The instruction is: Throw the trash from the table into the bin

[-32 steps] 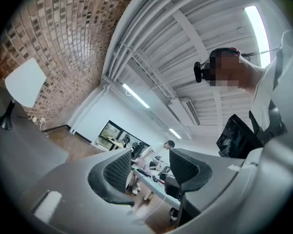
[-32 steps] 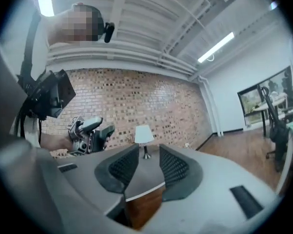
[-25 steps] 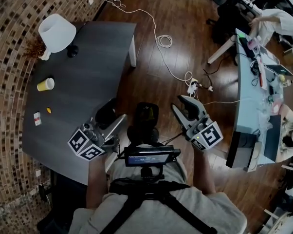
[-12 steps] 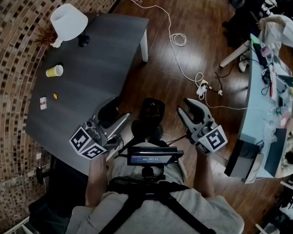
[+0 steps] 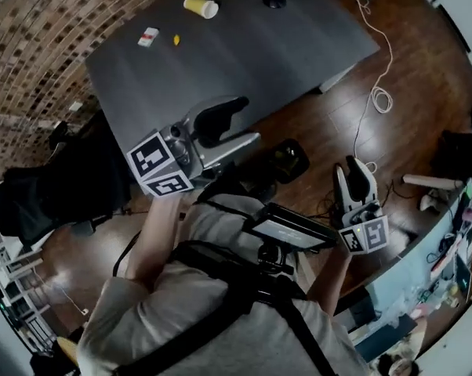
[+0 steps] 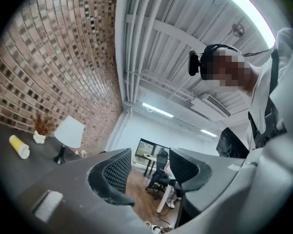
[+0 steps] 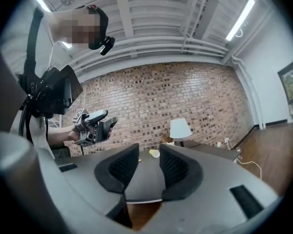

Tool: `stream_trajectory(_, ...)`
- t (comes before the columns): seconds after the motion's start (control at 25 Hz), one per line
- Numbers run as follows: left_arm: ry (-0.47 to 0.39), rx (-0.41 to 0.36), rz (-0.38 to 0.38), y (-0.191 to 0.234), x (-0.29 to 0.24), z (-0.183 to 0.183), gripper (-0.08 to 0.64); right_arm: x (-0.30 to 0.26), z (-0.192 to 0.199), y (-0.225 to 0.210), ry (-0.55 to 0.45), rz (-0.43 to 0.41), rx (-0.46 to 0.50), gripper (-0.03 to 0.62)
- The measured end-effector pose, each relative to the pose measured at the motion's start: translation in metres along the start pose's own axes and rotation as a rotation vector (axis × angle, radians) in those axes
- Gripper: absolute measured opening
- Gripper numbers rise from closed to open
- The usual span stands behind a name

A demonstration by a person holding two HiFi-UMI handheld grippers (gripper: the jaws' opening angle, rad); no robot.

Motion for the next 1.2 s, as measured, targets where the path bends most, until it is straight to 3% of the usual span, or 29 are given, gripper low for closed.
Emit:
stream_trajectory(0.24, -0.151, 0.020, -0.190, 0.059, 0.115, -0.033, 0.245, -0.112, -0.001, 0.064, 0.075, -0.197, 0.082, 0.129)
stream_trajectory(0.36, -0.201, 0.030, -0.252, 0.085, 0.163, -0.046, 0.245, -0.176, 0.005, 0.089, 0.143, -0.218, 0.112, 0.217)
stream_trajectory(0.4, -0.212, 0.026, -0.260, 0.093, 0.175, -0.051, 0.247, -0.197, 0.007, 0.097, 0.163, -0.218, 0.126, 0.294)
stream_trajectory(0.52, -0.241, 0.028, -0.261, 0.118, 0.200, -0.065, 0.263, -0.261, 0.021, 0.118, 0.243, -0.259, 0.194, 0.362)
stream_trajectory(0.68, -0.256, 0.042, -0.286, 0.144, 0.237, -0.071, 0.276, -0.343, 0.067, 0.139, 0.370, -0.319, 0.280, 0.359)
stream_trajectory(0.76, -0.265, 0.053, -0.324, 0.151, 0.260, -0.070, 0.276, -0.381, 0.095, 0.137, 0.449, -0.327, 0.335, 0.321)
stream_trajectory(0.92, -0.291, 0.064, -0.449, 0.162, 0.307, -0.068, 0.276, -0.474, 0.127, 0.091, 0.541, -0.290, 0.417, 0.321)
stream_trajectory(1.0, -0.311, 0.056, -0.534, 0.165, 0.329, -0.067, 0.276, -0.530, 0.145, 0.057, 0.581, -0.282, 0.346, 0.321)
stream_trajectory(1.2, -0.363, 0.063, -0.795, 0.167, 0.373, -0.060, 0.276, -0.647, 0.220, -0.008, 0.630, -0.189, -0.006, 0.311)
Point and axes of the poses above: the fingertips, and each gripper's own axes: x backward along the fingers, y to its left, z out of its underside, the point moved 1 cm from there along x, backward along the fingers, and after that the axes turned 3 degrees about x, right-handed, at the moved point
